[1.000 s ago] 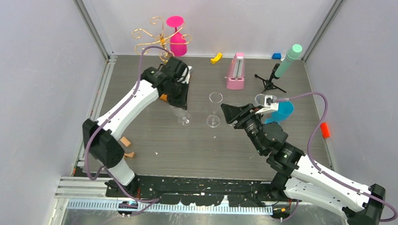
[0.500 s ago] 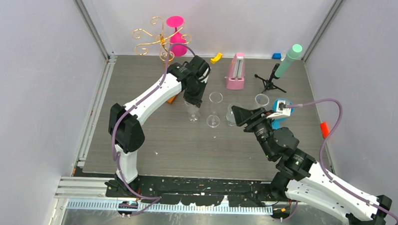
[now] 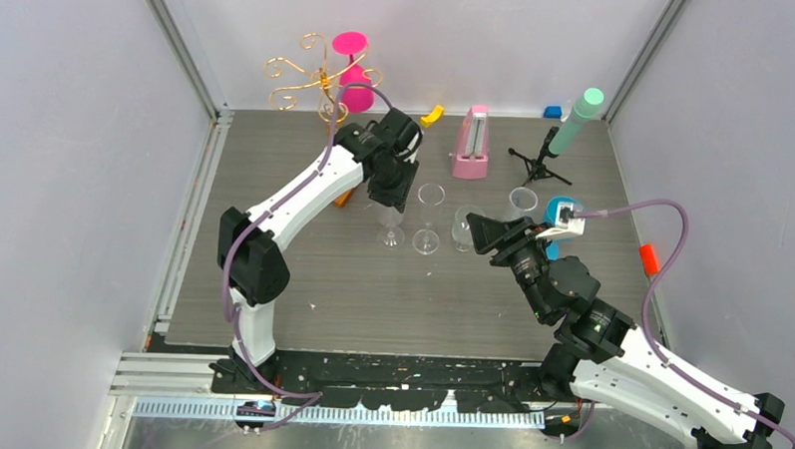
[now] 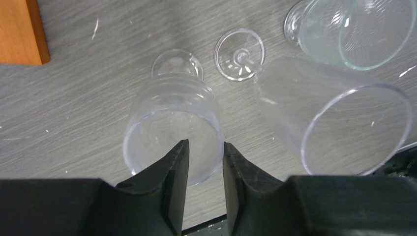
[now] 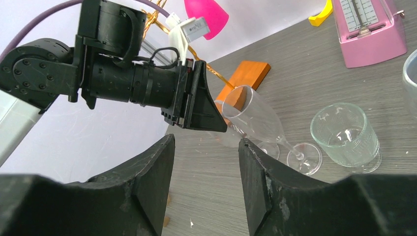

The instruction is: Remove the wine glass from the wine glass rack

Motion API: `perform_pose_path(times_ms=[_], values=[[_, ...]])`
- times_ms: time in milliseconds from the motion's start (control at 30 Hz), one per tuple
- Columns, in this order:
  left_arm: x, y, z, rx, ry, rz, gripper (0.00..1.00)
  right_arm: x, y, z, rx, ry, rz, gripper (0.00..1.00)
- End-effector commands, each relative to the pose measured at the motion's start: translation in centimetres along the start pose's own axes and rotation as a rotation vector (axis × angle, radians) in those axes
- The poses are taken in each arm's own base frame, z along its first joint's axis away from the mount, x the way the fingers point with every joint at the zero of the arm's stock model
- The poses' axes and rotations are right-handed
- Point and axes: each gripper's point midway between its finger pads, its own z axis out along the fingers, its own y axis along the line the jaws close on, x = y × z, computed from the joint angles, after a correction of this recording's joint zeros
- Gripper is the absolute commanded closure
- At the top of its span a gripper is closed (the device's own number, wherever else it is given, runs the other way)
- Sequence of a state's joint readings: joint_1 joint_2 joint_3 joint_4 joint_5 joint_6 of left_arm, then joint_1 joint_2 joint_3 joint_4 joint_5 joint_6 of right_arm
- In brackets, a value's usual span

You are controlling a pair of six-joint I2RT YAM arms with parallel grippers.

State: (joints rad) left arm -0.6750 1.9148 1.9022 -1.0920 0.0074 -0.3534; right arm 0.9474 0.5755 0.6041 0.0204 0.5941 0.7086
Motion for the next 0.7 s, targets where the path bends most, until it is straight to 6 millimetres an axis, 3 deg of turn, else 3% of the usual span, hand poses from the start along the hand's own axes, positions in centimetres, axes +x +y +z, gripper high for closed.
perform_pose_path(times_ms=[0, 367, 667], values=[[-2.8, -0.5, -3.7, 0.013, -0.128, 0.028, 0.64, -0.7, 0.1, 0.0, 0.004, -0.037, 0.011, 0.44], [-5.9, -0.5, -10.5, 0.021, -0.328, 0.074, 0.48, -0.5, 0.3, 0.2, 0.007, -0.018, 0.026, 0.45], [-13.1, 2.6, -18.6, -0.002, -0.740, -0.058, 0.03, 0.9, 0.6, 1.0, 0.039, 0.052, 0.017, 0.44]])
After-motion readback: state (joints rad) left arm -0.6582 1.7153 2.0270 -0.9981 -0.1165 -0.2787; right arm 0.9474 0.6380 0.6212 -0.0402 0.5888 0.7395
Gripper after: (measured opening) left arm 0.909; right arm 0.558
